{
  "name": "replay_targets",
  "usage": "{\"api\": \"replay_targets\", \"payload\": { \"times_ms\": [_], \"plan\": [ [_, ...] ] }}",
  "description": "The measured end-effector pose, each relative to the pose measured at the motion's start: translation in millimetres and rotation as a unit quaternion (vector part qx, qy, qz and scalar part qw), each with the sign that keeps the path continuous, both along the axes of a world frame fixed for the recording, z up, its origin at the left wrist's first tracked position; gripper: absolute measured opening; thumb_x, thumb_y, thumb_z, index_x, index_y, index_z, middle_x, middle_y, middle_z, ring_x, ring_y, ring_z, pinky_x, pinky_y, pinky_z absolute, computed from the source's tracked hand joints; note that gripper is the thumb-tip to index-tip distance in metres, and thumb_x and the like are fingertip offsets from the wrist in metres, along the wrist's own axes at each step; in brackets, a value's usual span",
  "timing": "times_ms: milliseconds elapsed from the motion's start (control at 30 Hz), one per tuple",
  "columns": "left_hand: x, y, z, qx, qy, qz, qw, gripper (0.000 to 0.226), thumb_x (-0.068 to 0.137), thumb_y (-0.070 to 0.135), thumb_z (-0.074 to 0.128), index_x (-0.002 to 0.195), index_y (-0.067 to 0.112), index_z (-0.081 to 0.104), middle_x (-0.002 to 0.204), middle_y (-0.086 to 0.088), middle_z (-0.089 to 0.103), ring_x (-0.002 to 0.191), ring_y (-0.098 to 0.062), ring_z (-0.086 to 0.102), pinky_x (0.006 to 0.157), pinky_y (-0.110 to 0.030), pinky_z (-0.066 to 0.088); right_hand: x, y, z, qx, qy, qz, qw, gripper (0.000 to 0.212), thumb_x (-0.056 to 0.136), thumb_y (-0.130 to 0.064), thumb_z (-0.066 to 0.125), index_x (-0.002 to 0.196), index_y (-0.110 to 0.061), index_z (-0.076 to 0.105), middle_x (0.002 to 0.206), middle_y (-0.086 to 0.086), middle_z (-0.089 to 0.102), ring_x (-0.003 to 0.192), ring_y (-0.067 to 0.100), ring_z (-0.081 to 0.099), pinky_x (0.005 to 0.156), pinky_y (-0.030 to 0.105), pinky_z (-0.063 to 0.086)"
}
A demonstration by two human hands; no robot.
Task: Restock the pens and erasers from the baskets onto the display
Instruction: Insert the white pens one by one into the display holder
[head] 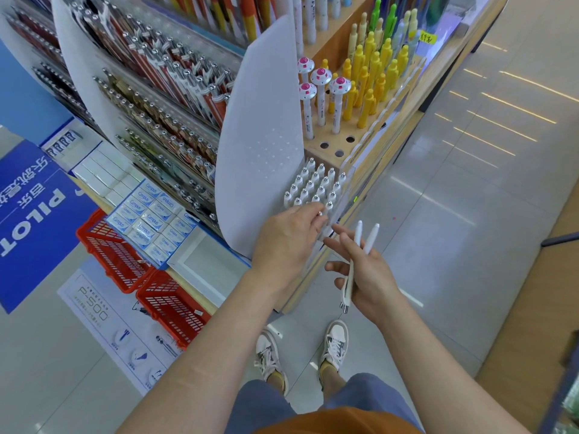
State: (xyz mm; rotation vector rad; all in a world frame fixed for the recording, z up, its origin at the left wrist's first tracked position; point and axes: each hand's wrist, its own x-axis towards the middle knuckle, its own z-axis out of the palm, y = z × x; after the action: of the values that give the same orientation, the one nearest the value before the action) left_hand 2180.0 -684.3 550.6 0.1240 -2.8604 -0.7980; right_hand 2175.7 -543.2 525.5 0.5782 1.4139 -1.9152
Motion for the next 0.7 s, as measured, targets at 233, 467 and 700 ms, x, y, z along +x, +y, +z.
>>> {"api": "replay_targets", "payload": {
  "times_ms": [233,467,700],
  "plan": [
    [36,17,28,0.153,-0.055,0.038,0.986,0.018,0.087,0.046,0.056,0.086,0.029,0.063,0.065,0.013,0.061,0.06,-0.006,0.055,0.061,-0.03,0.049,-5,5,17,-0.021,0.008,-0.102,0.995,0.04,0.099,-0.039,0.043,0.082,-0.008,0.061,0.06,0.004,0.043,0.053,0.018,0.045,0.051,0.028,0.035],
    [60,28,31,0.29,-0.172,0.049,0.94,0.019,0.078,0.056,0.062,0.091,0.042,0.065,0.076,0.01,0.066,0.062,-0.004,0.062,0.067,-0.03,0.055,-2,-9,34,-0.021,0.068,-0.092,0.993,0.047,0.099,-0.043,0.04,0.071,-0.011,0.06,0.057,0.003,0.037,0.049,0.015,0.041,0.053,0.03,0.033],
    [68,11,37,0.239,-0.125,0.07,0.96,0.008,0.091,0.039,0.058,0.094,0.037,0.064,0.068,0.007,0.066,0.059,-0.009,0.06,0.061,-0.036,0.052,0,-16,34,-0.022,0.091,-0.055,0.994,0.045,0.096,-0.047,0.046,0.074,-0.013,0.066,0.061,0.002,0.037,0.05,0.015,0.034,0.051,0.028,0.03]
  ]
}}
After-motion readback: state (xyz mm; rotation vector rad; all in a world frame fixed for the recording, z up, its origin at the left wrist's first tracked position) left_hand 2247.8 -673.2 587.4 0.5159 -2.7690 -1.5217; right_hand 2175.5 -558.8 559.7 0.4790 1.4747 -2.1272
